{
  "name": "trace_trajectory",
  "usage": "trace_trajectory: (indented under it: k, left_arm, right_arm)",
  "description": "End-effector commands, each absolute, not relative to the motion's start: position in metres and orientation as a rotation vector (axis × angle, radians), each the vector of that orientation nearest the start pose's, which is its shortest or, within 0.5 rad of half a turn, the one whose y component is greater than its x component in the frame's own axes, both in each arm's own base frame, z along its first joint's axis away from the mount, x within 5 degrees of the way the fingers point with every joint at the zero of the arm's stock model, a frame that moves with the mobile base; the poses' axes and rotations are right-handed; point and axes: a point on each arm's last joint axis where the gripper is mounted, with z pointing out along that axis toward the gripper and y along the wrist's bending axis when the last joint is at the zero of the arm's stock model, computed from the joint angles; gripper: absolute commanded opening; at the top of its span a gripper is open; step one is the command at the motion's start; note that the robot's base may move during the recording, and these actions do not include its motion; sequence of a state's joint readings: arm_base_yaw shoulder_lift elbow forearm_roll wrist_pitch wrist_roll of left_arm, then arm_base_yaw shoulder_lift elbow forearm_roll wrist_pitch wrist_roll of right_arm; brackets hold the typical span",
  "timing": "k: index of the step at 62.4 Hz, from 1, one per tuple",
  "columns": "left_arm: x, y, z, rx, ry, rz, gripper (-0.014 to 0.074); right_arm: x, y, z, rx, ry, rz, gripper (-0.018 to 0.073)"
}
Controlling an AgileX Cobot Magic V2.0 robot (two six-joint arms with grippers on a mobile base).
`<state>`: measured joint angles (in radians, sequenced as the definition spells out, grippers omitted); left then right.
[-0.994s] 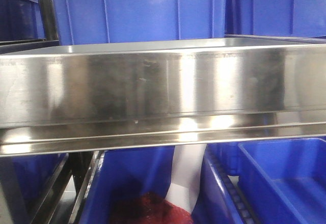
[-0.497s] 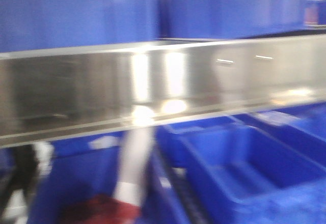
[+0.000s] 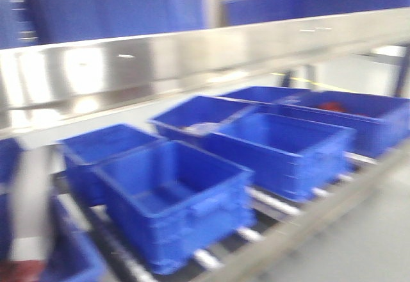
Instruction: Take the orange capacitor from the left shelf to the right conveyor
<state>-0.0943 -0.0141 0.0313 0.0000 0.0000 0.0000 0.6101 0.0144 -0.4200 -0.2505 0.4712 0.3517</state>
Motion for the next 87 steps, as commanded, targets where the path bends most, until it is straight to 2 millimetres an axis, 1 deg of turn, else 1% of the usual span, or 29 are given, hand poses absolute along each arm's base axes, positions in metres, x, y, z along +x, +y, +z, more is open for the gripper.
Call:
trace_trajectory:
  k: [1,87]
  left_arm:
    - [0.0558,-0.0054,0.2130,0.065,1.414,-0.085,-0.0105]
    - [0.0558,-0.0054,0.2130,0.065,1.414,-0.085,-0.0105]
  right_arm:
    - [0.0203,0.0036,0.3231,-0.292,1.425,0.511,0.0057]
    - [0.0203,0.0036,0.3231,-0.292,1.425,0.511,0.0057]
